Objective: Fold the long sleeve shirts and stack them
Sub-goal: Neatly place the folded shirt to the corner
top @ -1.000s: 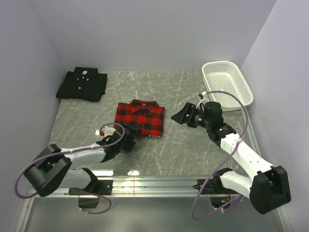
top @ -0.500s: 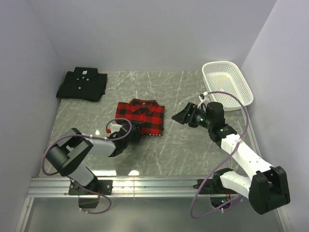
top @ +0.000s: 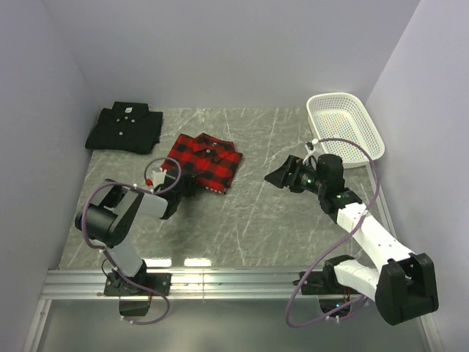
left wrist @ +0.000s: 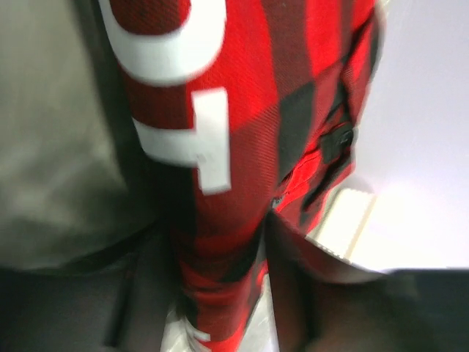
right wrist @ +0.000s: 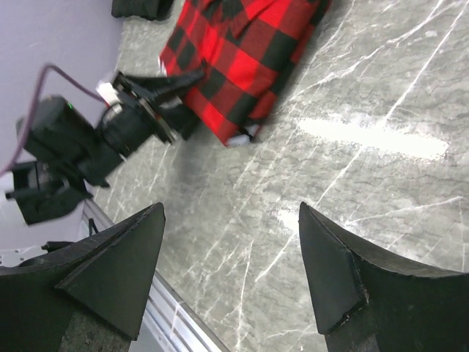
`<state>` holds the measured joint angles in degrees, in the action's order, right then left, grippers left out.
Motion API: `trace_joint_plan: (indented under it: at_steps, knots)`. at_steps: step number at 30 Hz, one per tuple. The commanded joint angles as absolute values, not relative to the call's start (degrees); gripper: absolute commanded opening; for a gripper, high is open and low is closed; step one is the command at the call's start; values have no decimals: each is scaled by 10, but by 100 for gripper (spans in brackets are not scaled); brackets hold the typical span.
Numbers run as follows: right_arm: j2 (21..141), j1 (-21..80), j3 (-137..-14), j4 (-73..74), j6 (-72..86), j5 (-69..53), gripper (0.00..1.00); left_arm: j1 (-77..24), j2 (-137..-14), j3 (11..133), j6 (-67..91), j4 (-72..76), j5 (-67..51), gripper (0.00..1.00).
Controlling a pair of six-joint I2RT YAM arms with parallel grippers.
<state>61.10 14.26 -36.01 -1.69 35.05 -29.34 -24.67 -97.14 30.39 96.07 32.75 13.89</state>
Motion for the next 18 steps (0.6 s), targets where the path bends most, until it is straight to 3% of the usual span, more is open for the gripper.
trace_joint_plan:
  at_steps: [1, 10, 12, 18]
  knots:
    - [612, 135, -366, -25, 335, -308, 80, -202, -977, 320, 854, 293, 99, 57]
    - [623, 134, -364, -38, 333, -322, 80, -175, -921, 290, 798, 282, 81, 91]
    - [625, 134, -364, -41, 333, -328, 79, -175, -938, 288, 802, 295, 76, 95]
    - [624, 133, -363, -46, 325, -337, 79, -175, -1008, 318, 818, 310, 60, 93]
